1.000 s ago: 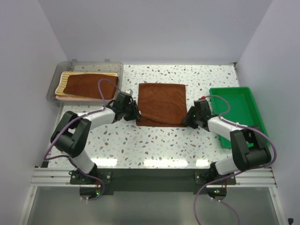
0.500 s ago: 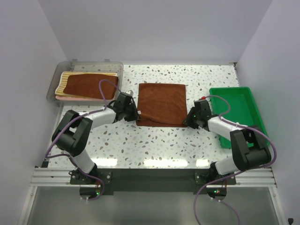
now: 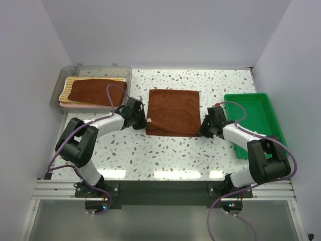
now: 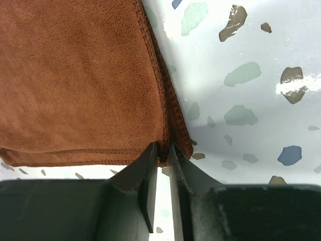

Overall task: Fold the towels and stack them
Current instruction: Fold the towel

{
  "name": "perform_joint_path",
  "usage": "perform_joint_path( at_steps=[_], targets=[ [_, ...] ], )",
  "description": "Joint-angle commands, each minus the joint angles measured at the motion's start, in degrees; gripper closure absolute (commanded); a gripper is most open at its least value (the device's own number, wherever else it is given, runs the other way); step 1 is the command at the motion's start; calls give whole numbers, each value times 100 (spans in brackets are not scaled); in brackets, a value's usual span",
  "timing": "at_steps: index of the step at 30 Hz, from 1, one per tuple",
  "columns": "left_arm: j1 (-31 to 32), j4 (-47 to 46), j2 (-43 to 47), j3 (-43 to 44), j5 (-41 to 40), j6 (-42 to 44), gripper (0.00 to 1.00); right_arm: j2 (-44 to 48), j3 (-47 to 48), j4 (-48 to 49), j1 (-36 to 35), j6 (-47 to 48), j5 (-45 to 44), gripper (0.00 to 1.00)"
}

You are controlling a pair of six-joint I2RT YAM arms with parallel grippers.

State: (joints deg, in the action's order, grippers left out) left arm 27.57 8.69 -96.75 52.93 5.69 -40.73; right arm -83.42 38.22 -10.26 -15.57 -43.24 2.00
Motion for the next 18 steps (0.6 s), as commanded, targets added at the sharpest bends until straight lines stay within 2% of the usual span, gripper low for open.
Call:
perform_joint_path(
  at_steps=[1, 9, 18],
  targets=[
    [-6, 335, 218, 270, -42, 188, 100, 212, 282, -239, 28, 114, -191, 82],
    [-164, 896, 166, 516, 195, 434, 100, 203, 423, -406, 37, 220, -332, 100],
    [-340, 1240, 174, 719, 476, 619, 100, 194, 503, -573, 46, 369, -437, 100]
  ],
)
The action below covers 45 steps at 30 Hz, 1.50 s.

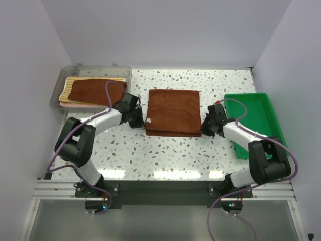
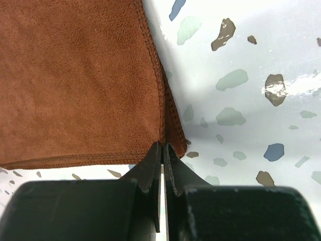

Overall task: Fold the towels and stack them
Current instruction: Fold the towel

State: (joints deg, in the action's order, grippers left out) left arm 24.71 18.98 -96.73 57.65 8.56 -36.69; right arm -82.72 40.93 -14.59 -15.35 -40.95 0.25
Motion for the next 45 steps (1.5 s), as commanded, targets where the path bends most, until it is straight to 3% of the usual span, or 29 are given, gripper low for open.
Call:
perform_joint_path(
  at_steps=[1, 12, 18, 22, 26, 36, 45],
  targets=[
    [-45, 194, 154, 230, 329, 215, 100, 107, 223, -132, 32, 157, -262, 100],
    [-45, 132, 84, 247, 393, 232, 100, 203, 354, -281, 24, 183, -183, 100],
    [-36, 316, 479, 379, 208, 197, 100, 607, 644, -773, 33, 315, -122, 100],
    [78, 194, 839, -24, 146, 127, 100, 889, 285, -678, 32, 316, -60, 100],
    [139, -78, 665, -447, 286, 74, 100, 600, 21, -458, 41, 237, -43, 100],
    [465, -360, 260, -535, 445, 21, 100, -69, -102, -9, 41, 166, -175, 100],
    [465, -18, 295, -264, 155, -14, 100, 36, 222, -360, 41, 324, -254, 100]
  ],
)
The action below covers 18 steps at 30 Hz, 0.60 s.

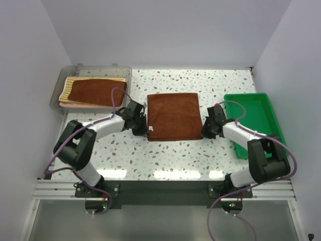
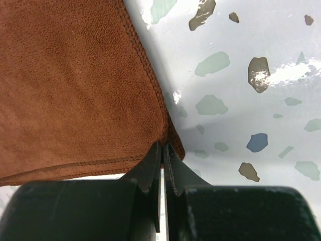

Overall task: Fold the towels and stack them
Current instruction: Fold the towel

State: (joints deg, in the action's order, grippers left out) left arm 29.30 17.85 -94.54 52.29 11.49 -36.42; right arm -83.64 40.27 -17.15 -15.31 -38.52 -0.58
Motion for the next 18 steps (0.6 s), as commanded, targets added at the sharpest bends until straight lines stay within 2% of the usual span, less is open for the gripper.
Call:
perform_joint_path(
  at_steps=[1, 5, 7, 14, 18],
  targets=[
    [6, 183, 85, 464, -181, 3, 100, 163, 384, -200, 37, 108, -188, 100],
    [6, 841, 234, 957, -453, 48, 100, 426, 1130, -1034, 37, 380, -162, 100],
    [93, 756, 618, 845, -550, 22, 100, 725, 1141, -1124, 37, 565, -57, 100],
    [208, 221, 683, -253, 19, -66, 100, 840, 255, -808, 55, 522, -29, 100],
    [313, 52, 393, -316, 64, 74, 100, 604, 60, -483, 116, 460, -249, 100]
  ],
)
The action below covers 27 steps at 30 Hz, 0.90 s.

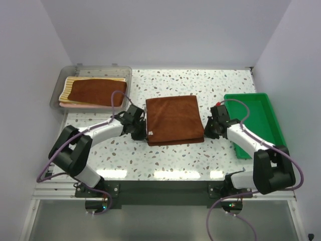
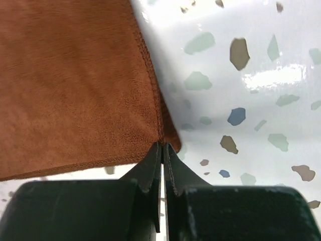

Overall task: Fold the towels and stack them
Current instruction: Fold the towel

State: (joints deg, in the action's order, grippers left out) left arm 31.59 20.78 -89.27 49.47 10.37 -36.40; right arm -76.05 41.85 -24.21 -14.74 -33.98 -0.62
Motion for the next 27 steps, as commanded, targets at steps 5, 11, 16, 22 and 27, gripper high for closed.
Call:
perform_joint_path(
  at_steps=[5, 11, 16, 22, 27],
  targets=[
    [119, -258, -450, 19, 211, 125, 100, -638, -133, 504, 77, -83, -245, 100],
    [119, -153, -415, 27, 70, 72, 100, -604, -150, 470, 77, -48, -272, 100],
    [92, 277, -284, 404, -87, 54, 100, -411, 445, -90, 77, 93, -289, 100],
    [198, 1122, 427, 1179, -527, 221, 100, 678, 854, -875, 77, 567, -158, 100],
    [216, 807, 429, 241, -63, 151, 100, 882, 53, -884, 86, 436, -219, 100]
  ],
)
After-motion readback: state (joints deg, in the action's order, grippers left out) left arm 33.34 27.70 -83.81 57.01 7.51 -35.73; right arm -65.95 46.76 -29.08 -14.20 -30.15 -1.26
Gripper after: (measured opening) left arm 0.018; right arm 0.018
